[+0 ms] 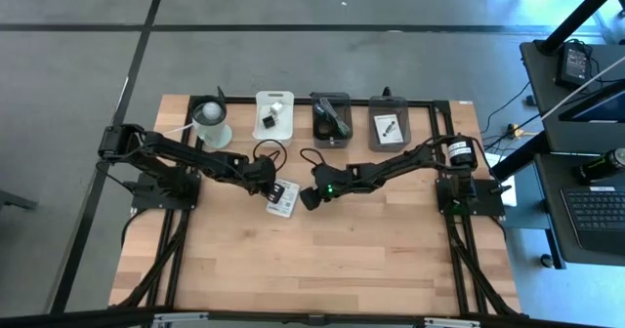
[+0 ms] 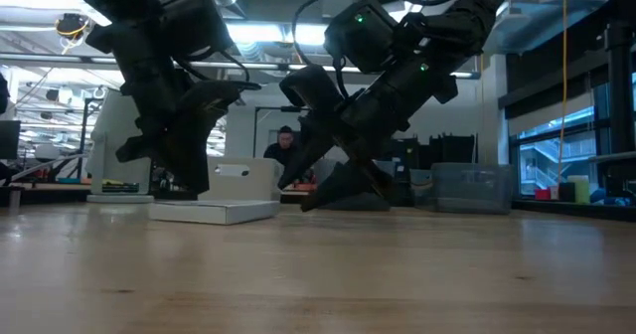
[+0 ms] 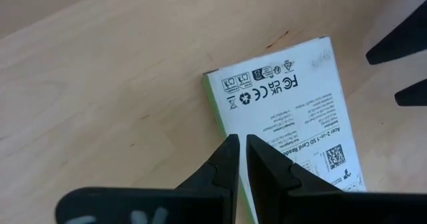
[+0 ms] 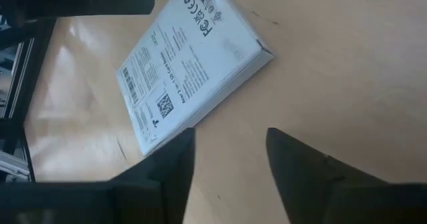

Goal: Pick and place items into bin
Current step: Put the card reader box into the right black bin

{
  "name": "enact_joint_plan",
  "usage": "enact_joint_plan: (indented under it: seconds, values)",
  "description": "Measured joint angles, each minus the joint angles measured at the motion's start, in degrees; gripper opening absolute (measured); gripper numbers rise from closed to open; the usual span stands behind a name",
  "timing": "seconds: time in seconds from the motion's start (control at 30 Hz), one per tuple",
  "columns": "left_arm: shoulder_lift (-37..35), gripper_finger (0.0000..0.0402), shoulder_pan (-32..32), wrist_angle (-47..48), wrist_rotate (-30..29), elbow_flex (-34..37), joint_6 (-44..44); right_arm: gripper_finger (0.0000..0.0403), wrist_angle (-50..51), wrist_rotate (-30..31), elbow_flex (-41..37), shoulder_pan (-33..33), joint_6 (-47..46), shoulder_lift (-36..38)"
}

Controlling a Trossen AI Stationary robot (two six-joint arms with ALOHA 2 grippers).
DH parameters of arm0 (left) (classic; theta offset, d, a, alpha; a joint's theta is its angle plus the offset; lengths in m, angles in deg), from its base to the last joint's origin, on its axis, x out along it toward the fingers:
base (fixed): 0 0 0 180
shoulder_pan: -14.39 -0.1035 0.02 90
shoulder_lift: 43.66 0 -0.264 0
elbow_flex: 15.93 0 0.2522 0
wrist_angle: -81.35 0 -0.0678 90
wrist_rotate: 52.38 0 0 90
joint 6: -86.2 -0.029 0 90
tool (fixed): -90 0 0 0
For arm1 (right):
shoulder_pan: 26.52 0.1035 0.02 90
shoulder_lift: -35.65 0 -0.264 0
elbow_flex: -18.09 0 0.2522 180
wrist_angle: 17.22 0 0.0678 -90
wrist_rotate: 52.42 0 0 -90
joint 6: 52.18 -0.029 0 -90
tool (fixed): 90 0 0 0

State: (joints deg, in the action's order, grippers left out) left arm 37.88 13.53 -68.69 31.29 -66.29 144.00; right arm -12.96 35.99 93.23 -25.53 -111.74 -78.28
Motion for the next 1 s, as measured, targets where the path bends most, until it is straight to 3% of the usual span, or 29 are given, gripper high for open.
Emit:
enact_joint_plan:
  seconds: [0.33,0.8,1.0]
  values:
    - [0.52,0.0024,0.02,-2.32,0.80,1.27,1.08,0.0268,-0.04,1.92,0.00,-0.04,-0.34,0.00]
    - [1.92,0.0024,0.02,-2.91,1.33,1.55,1.01,0.0270,-0.43,1.95,0.00,-0.04,-1.76,-0.03]
    - [1.92,0.0024,0.02,-2.83,1.31,1.55,1.01,0.0269,-7.02,1.95,0.00,-0.04,-1.86,-0.07]
